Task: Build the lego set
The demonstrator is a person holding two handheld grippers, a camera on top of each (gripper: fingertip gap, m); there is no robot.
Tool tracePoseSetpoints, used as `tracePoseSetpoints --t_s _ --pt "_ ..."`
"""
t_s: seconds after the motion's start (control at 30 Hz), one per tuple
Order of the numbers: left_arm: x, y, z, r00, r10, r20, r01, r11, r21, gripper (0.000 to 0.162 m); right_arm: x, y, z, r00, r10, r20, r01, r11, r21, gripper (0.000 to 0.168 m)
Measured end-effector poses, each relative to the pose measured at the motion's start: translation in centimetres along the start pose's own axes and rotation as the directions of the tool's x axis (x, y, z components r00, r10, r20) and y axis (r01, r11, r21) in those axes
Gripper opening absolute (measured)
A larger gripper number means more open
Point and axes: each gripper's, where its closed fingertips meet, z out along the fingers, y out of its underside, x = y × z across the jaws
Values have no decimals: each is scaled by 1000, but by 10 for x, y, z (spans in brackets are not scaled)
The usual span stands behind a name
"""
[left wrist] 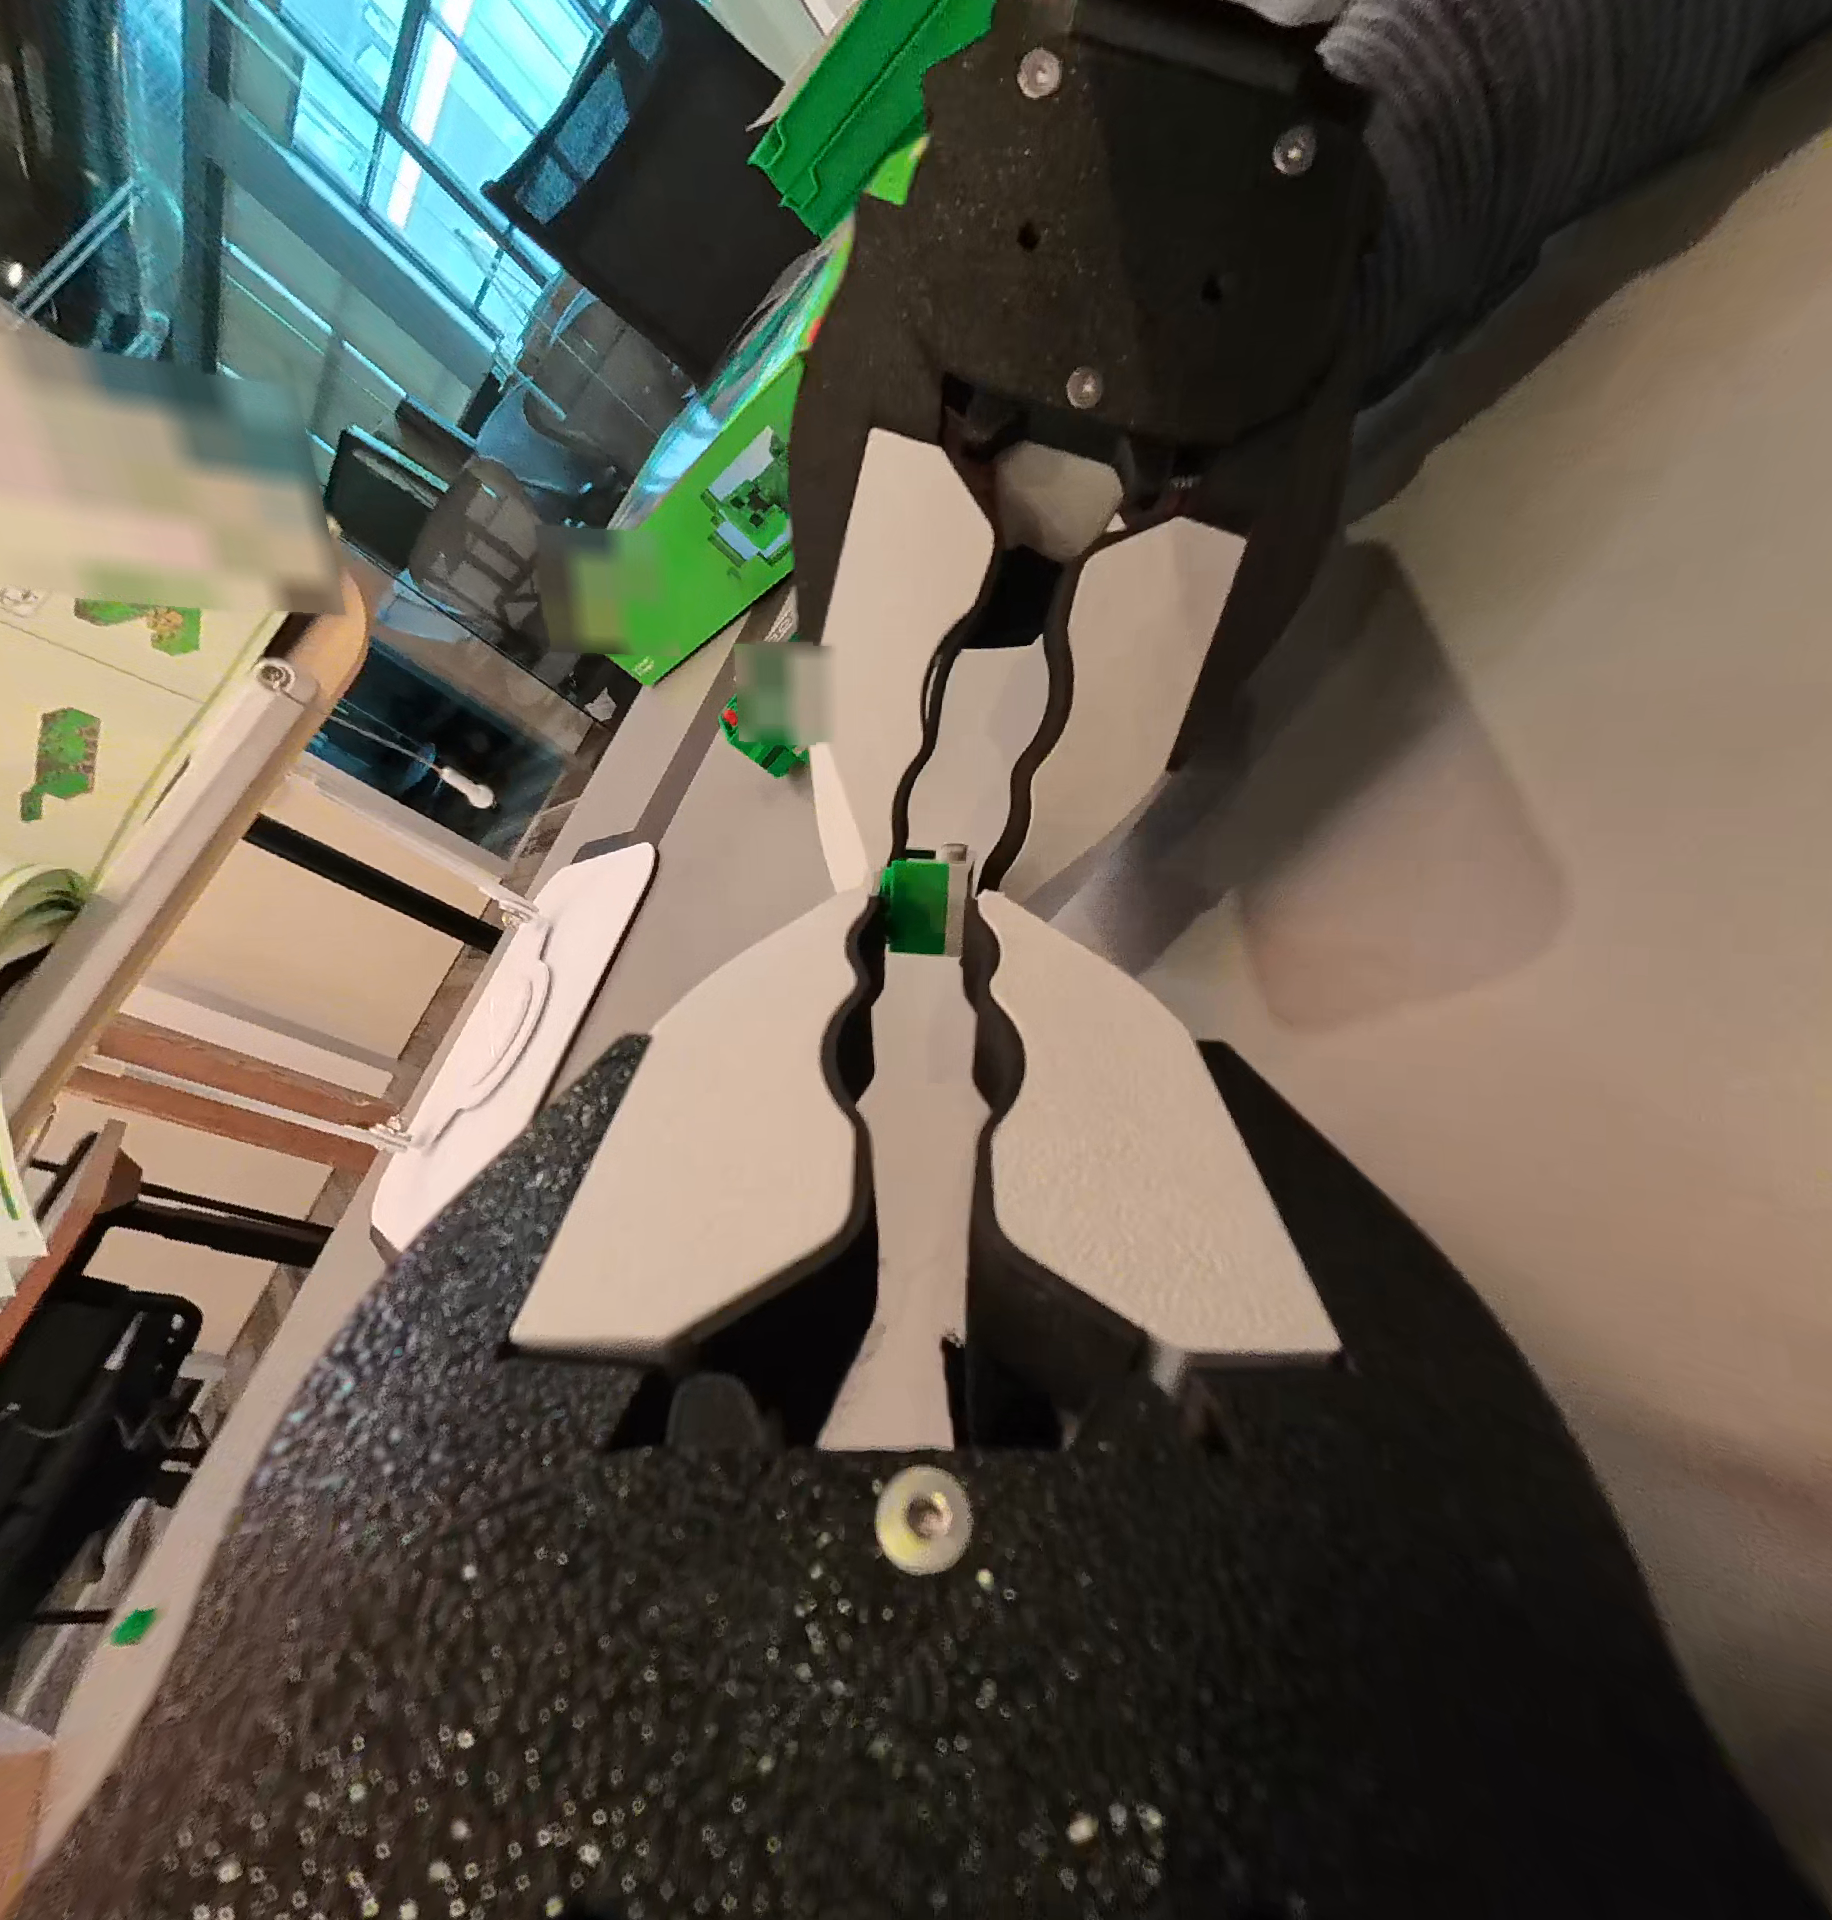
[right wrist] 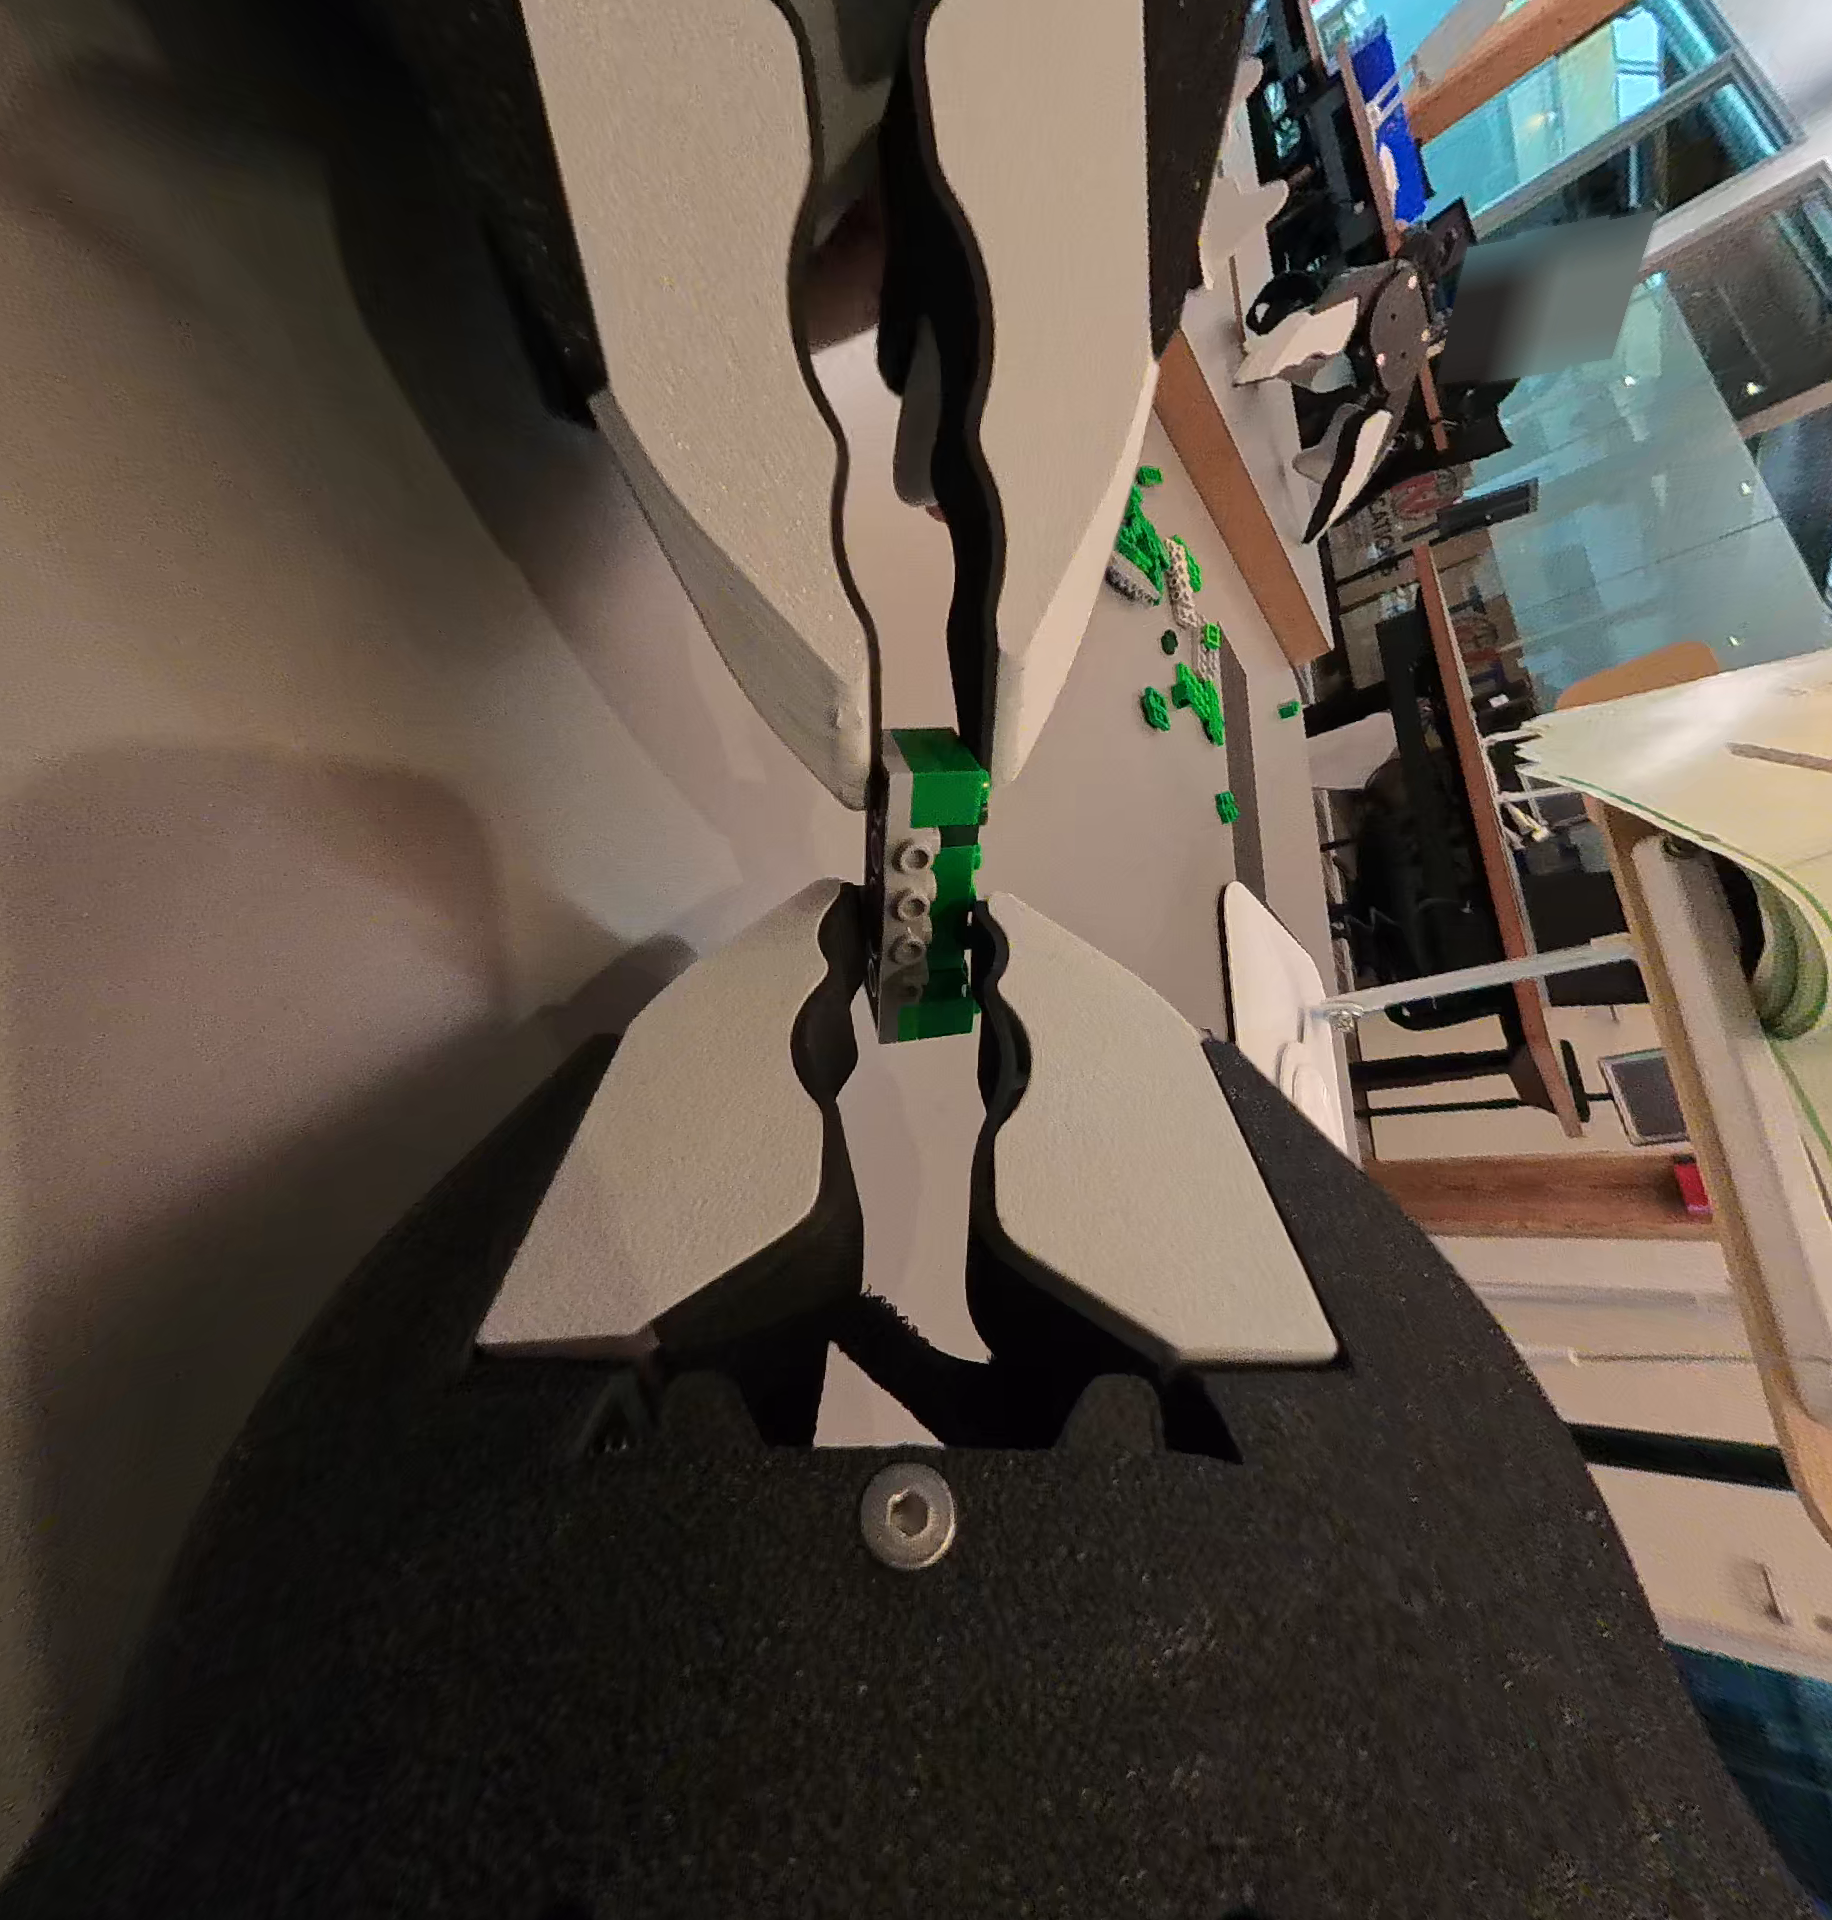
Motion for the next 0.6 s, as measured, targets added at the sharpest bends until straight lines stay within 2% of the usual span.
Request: tracePoseSetpoints --t_s 0.03,0.1,0.17,0.2,0.27,0.37,0.43,0.6 --pt "-2 1 1 1000 -30 10 30 1000 4 14 2 1 1 1000 5 -13 -5 1000 -8 19" --pt "-7 2 2 996 -86 33 85 996 9 18 9 2 2 997 2 -73 -3 1000 -12 19" --pt "-12 2 3 978 -208 36 208 978 13 57 21 3 3 982 -47 -181 40 998 -42 19" --pt "-14 0 4 957 -291 20 290 957 21 63 26 2 3 966 -100 -237 85 994 -72 19" --pt "-21 1 4 906 -424 7 423 905 39 61 33 -2 4 914 -240 -326 202 968 -146 19" --pt "-23 6 3 868 -497 -9 497 867 27 54 39 -11 5 805 -435 -403 356 898 -259 19" --pt "-27 10 2 861 -508 24 507 861 19 45 40 -17 6 776 -465 -426 377 884 -276 19" --pt "-27 11 0 858 -513 20 512 859 18 46 46 -18 4 756 -459 -467 354 886 -298 19"
